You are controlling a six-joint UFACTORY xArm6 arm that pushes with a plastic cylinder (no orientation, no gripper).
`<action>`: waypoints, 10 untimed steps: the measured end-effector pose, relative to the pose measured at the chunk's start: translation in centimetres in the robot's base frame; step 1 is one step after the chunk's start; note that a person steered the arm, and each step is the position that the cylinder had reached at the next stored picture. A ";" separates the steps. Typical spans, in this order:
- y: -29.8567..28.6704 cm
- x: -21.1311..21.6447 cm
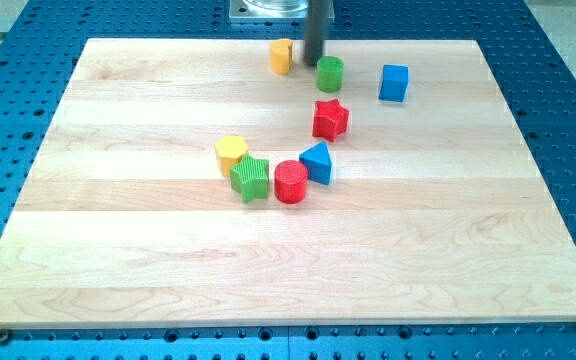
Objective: Push the yellow heart parallel to the left of the green circle
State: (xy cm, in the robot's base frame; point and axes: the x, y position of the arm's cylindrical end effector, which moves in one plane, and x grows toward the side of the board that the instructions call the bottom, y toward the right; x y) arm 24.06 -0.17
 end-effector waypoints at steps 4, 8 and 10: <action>-6.4 -4.3; -19.3 -1.1; -20.8 -0.5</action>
